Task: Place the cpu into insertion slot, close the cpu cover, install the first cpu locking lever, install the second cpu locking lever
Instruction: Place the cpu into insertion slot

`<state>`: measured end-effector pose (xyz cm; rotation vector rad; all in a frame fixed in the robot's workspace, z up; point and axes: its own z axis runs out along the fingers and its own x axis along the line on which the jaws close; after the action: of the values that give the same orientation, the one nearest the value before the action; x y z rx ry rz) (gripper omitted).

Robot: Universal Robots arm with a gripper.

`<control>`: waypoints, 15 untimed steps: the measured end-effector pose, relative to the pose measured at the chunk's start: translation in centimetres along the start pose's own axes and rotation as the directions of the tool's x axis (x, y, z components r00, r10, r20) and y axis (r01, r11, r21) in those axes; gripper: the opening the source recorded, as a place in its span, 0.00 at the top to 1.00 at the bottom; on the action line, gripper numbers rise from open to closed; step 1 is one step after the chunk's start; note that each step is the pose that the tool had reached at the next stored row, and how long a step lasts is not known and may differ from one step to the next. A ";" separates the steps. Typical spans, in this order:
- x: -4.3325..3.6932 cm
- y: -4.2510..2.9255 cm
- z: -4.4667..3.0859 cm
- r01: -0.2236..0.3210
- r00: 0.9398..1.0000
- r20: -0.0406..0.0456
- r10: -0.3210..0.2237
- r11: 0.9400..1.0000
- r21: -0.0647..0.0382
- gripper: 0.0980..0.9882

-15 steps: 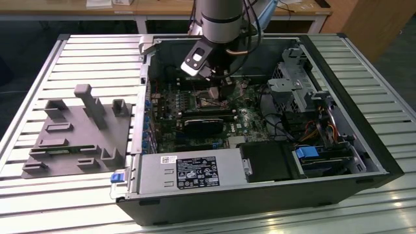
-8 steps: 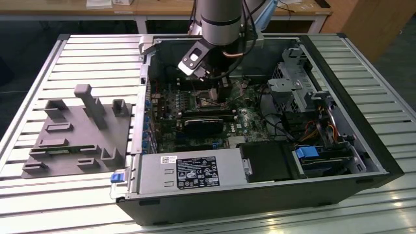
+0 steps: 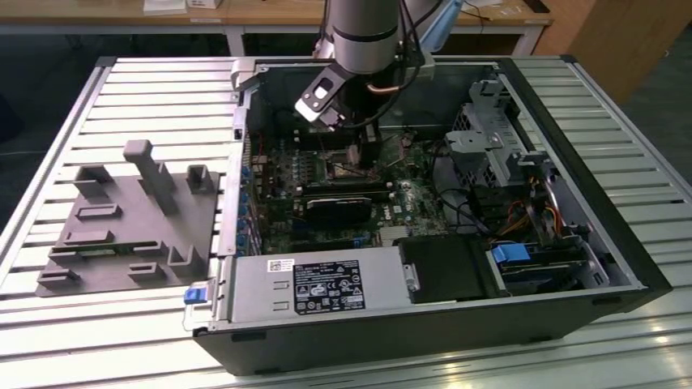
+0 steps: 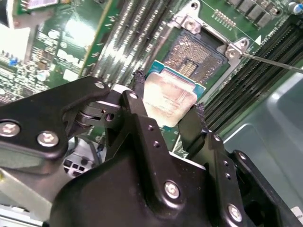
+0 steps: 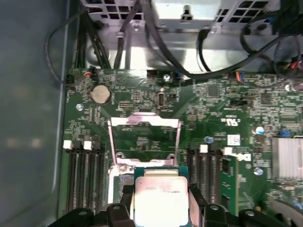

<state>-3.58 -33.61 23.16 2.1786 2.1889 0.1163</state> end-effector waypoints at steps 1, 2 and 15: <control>0.19 -0.01 0.08 0.000 1.000 0.001 0.000 1.000 0.000 0.51; 0.37 -0.03 0.17 0.000 1.000 0.001 0.000 1.000 0.000 0.51; 1.34 -1.71 1.36 -0.012 1.000 0.004 0.012 1.000 0.000 0.51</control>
<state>-5.17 -32.25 21.68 2.1902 2.1739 0.1125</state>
